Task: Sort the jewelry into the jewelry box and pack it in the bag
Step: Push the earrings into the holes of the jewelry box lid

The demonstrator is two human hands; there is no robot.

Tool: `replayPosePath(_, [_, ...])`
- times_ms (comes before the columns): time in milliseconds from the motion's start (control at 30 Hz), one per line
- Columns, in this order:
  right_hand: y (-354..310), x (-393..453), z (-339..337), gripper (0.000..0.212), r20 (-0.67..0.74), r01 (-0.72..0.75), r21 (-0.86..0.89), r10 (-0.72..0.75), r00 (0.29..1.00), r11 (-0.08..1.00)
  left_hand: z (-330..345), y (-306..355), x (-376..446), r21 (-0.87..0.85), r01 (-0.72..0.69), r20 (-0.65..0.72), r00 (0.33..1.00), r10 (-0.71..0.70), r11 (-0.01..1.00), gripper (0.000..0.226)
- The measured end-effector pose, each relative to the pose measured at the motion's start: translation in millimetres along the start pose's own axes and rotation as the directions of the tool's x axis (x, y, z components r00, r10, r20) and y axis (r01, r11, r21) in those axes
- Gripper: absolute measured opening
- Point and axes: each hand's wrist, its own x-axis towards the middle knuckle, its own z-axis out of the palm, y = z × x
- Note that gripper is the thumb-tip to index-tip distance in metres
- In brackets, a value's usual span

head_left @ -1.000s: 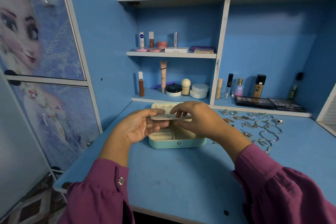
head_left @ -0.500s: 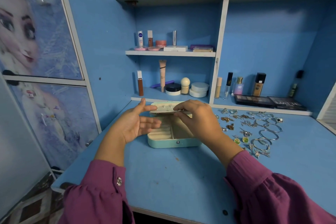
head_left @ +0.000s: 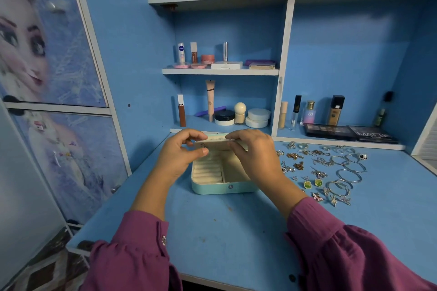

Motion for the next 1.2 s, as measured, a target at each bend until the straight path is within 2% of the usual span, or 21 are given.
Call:
replayPosePath(233, [4, -3, 2, 0.013, -0.023, 0.014, 0.021, -0.013, 1.0, 1.0, 6, 0, 1, 0.002, -0.039, -0.101, 0.994, 0.039, 0.999, 0.035])
replayPosePath(433, [-3, -6, 7, 0.018, -0.061, 0.057, -0.114, -0.065, 0.996, 0.992, 8, 3, -1, 0.029, -0.05, -0.119, 0.991, 0.053, 0.998, 0.033])
replayPosePath(567, [-6, -5, 13, 0.016, -0.081, 0.045, -0.143, -0.057, 0.995, 0.989, 7, 2, 0, 0.03, -0.062, -0.14, 0.988, 0.065, 0.998, 0.033])
replayPosePath(833, [-8, -3, 16, 0.013, -0.061, 0.03, -0.16, -0.041, 0.997, 0.987, 5, -3, 2, 0.068, -0.059, -0.155, 0.986, 0.069, 0.996, 0.03])
replayPosePath(1033, [-5, -5, 17, 0.013, -0.049, 0.055, -0.164, -0.064, 0.997, 0.985, 4, -5, 2, 0.059, -0.065, -0.149, 0.986, 0.073, 0.996, 0.036])
replayPosePath(1200, [-1, -5, 11, 0.01, -0.033, 0.074, -0.133, -0.079, 0.996, 0.988, 5, 0, 0, 0.046, -0.038, -0.112, 0.993, 0.043, 0.998, 0.027])
